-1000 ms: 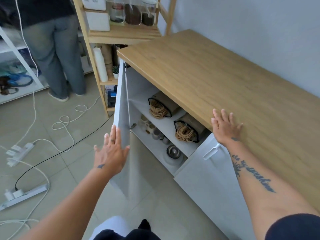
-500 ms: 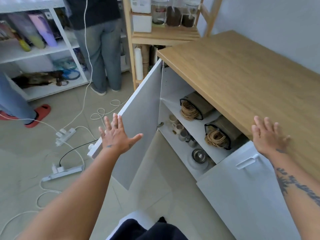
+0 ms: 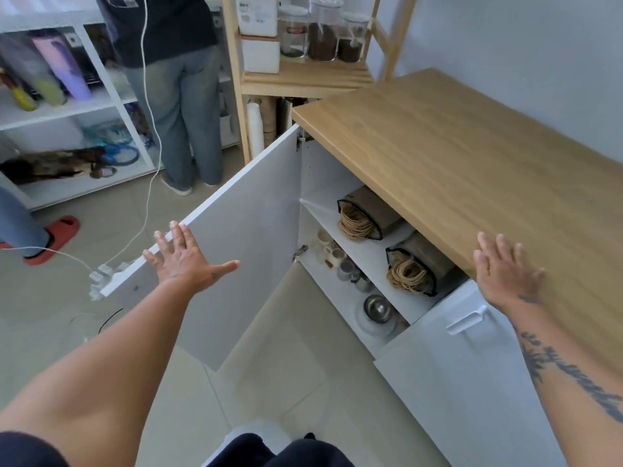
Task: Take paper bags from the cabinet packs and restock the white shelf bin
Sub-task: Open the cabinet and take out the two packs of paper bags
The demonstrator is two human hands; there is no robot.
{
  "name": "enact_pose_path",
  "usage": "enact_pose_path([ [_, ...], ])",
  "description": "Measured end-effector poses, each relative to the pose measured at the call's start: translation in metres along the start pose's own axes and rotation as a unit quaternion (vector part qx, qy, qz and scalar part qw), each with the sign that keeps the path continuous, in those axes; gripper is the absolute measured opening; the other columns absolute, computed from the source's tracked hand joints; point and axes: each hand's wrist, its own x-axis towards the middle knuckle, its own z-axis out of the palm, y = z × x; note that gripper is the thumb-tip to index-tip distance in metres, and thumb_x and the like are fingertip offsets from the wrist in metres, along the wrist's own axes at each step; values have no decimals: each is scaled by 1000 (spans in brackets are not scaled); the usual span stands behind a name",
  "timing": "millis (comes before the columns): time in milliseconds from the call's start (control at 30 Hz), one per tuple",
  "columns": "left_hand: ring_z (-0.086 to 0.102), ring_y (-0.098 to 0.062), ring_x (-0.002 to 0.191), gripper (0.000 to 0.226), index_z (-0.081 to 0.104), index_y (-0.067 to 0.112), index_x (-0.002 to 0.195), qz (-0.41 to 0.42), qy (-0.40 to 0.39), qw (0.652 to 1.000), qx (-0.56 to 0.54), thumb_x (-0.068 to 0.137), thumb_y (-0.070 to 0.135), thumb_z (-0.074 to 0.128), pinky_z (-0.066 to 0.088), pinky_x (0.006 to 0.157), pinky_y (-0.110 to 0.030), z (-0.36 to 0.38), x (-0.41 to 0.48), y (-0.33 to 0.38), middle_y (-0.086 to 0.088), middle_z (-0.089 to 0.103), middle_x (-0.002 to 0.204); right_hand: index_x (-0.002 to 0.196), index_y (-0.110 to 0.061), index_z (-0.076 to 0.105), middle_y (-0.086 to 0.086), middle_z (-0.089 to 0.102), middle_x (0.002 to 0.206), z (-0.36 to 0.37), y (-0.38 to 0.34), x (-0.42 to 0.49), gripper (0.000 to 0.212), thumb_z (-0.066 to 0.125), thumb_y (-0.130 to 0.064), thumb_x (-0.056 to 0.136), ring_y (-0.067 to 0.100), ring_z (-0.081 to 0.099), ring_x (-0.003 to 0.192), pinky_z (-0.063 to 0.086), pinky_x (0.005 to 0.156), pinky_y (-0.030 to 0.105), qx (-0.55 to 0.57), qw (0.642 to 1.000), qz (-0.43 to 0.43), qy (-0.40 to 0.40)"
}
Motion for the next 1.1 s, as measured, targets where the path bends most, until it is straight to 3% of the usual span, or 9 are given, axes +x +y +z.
enact_pose_path([
  [133, -18, -33, 142, 128, -12, 9, 147, -14, 12, 1000, -1, 62, 85, 46, -3, 109, -63, 2, 6, 6, -7, -17, 157, 146, -39, 4, -5, 3, 159, 1, -1, 2, 51, 8, -46, 96, 27, 3, 146, 10, 108, 63, -1, 1000, 2, 1],
  [267, -20, -28, 143, 120, -11, 9, 147, 68, 12, 997, 16, 69, 79, 46, -1, 109, -63, 17, 7, 30, -6, -16, 157, 146, -41, 3, -5, 2, 159, 3, 0, 3, 51, 5, -47, 95, 26, 3, 146, 9, 109, 64, 6, 1000, 4, 4],
  [500, -14, -27, 144, 99, -10, 18, 148, 265, -137, 953, -54, 83, 54, 55, 8, 114, -54, 34, 27, 76, -2, -11, 158, 146, -40, 3, -5, 0, 159, 4, -23, -7, 50, 7, -44, 97, 25, -1, 146, 6, 111, 60, 32, 995, 93, 1],
  [667, -1, -29, 145, 89, -6, 19, 149, 307, -204, 929, -25, 88, 48, 52, 18, 115, -50, 26, 62, 75, -7, 2, 159, 147, -37, 0, -2, -3, 159, 13, -52, -24, 55, 14, -50, 95, 30, -5, 145, 3, 111, 60, 42, 989, 144, -6],
  [800, 9, -32, 144, 83, 4, 16, 149, 342, -205, 917, -20, 89, 47, 51, 24, 113, -49, 17, 104, 78, -10, 13, 157, 147, -34, -2, 0, -6, 159, 22, -73, -33, 61, 23, -52, 94, 30, -9, 145, -2, 112, 58, 45, 982, 180, 20],
  [1000, 13, -29, 143, 81, 6, 18, 149, 404, -222, 887, 12, 89, 45, 52, 26, 112, -48, 14, 133, 91, -6, 15, 156, 148, -30, -3, -1, -19, 157, 35, -112, -52, 66, 33, -46, 95, 26, -20, 143, 13, 113, 58, 131, 964, 229, 38],
  [1100, 13, -28, 144, 80, 7, 19, 149, 430, -231, 873, 25, 89, 46, 51, 27, 112, -48, 14, 144, 100, -5, 15, 157, 148, -24, 14, -1, -14, 158, 46, -136, -61, 57, 31, -43, 97, 24, -10, 145, 15, 114, 52, 150, 959, 237, 30],
])
